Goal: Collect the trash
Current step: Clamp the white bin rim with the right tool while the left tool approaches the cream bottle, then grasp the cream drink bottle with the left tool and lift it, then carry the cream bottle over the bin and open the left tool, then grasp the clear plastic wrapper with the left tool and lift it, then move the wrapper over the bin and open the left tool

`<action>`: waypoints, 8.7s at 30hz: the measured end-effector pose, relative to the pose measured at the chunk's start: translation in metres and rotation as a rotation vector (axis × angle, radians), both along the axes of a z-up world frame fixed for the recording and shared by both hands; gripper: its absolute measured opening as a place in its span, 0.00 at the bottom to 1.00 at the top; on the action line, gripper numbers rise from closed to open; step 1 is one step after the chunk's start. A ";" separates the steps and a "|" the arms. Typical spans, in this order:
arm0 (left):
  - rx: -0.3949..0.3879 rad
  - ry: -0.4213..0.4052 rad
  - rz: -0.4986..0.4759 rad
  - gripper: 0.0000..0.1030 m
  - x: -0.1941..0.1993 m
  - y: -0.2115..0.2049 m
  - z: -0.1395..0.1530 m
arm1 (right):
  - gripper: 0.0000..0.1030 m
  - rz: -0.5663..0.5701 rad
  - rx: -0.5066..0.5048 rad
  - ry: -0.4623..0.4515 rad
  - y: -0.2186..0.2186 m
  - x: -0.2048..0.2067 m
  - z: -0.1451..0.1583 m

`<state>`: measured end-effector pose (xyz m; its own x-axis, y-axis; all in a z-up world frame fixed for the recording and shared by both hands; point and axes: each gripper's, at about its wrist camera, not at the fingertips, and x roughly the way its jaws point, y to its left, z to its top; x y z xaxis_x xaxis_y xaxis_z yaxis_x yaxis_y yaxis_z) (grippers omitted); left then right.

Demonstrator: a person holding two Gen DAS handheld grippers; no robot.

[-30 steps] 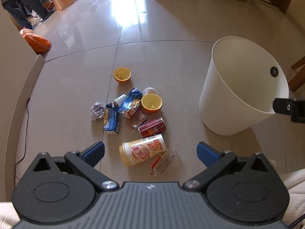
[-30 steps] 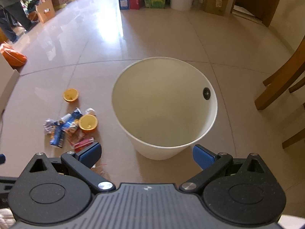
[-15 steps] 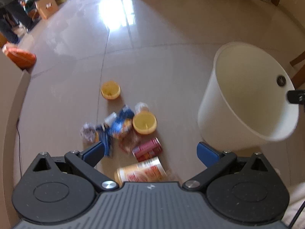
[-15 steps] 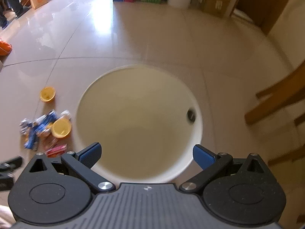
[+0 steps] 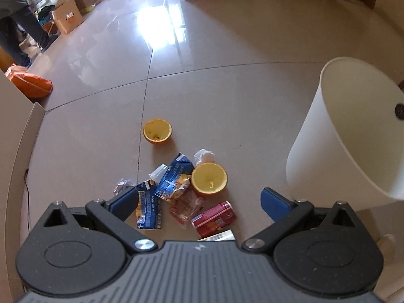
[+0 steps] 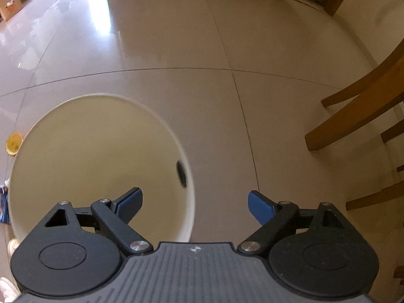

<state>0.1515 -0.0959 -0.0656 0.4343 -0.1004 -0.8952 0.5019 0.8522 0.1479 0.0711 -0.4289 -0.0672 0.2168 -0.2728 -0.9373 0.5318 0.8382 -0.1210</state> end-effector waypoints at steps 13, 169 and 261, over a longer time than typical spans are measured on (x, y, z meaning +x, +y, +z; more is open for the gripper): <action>-0.045 0.115 0.085 0.99 0.011 0.025 -0.016 | 0.40 0.016 0.063 0.074 -0.020 0.032 -0.040; 0.020 0.157 -0.671 0.88 -0.020 -0.095 -0.003 | 0.10 0.004 0.237 0.148 -0.043 0.005 -0.053; -0.090 0.207 -0.590 0.36 0.004 -0.161 0.059 | 0.10 -0.002 0.261 0.160 -0.050 0.008 -0.057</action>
